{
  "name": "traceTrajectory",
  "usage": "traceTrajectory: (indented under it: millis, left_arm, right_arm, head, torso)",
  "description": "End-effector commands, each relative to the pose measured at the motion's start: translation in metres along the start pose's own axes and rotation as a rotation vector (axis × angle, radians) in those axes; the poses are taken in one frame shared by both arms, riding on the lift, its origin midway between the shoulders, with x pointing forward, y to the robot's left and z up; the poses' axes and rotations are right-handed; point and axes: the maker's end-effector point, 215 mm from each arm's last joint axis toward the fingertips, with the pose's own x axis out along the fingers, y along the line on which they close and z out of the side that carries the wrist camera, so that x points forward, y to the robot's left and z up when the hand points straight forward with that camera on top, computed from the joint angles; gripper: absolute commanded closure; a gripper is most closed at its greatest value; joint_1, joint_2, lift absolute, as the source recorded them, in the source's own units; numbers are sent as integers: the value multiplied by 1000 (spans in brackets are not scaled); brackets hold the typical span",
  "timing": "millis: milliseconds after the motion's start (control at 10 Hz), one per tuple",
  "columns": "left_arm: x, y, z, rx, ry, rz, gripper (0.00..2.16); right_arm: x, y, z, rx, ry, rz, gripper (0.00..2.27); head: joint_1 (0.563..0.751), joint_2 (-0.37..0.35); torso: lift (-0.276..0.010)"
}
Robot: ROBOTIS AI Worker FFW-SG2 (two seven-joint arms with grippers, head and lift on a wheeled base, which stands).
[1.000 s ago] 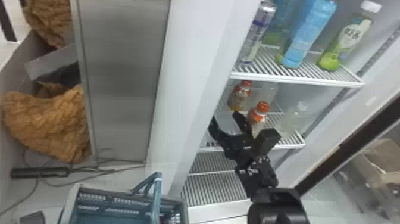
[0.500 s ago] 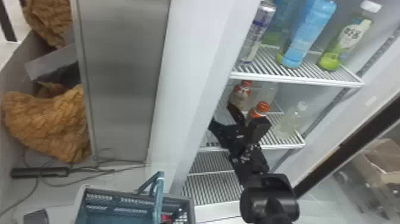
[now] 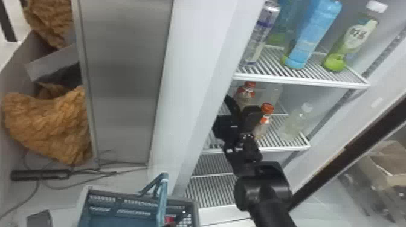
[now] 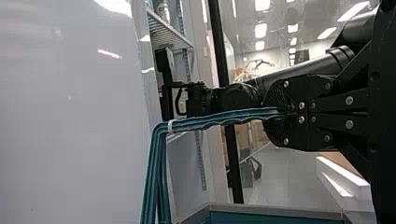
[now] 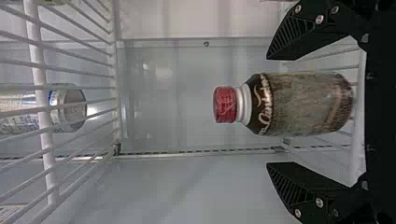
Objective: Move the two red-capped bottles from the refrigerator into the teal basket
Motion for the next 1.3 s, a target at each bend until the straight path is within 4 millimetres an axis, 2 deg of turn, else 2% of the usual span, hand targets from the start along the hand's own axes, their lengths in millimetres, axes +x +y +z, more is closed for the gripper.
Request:
traceTrajectory:
  millis: [0, 500, 900, 1000, 1100, 1200]
  left_arm:
    - [0, 0, 1, -1, 0, -2, 1157]
    - [1, 0, 2, 0, -3, -2, 1157]
    - [1, -1, 4, -1, -8, -5, 1157]
    - [1, -1, 4, -1, -8, -5, 1157]
    - [1, -1, 4, -1, -8, -5, 1157]
    - [1, -1, 4, 0, -10, -5, 1157]
  right_arm:
    - [8, 5, 1, -4, 2, 2, 165]
    - [29, -3, 4, -29, 10, -34, 93]
    - [37, -5, -8, -39, 69, -41, 105]
    - [41, -5, -6, -45, 73, -41, 150]
    - [43, -4, -10, -46, 91, -36, 295]
    - [45, -1, -11, -46, 102, -31, 550]
  head:
    - [695, -350]
    - [695, -350]
    - [695, -350]
    - [695, -350]
    - [695, -350]
    - [695, -350]
  torso:
    - [-224]
    - [-224]
    - [-224]
    - [-224]
    - [-224]
    - [-224]
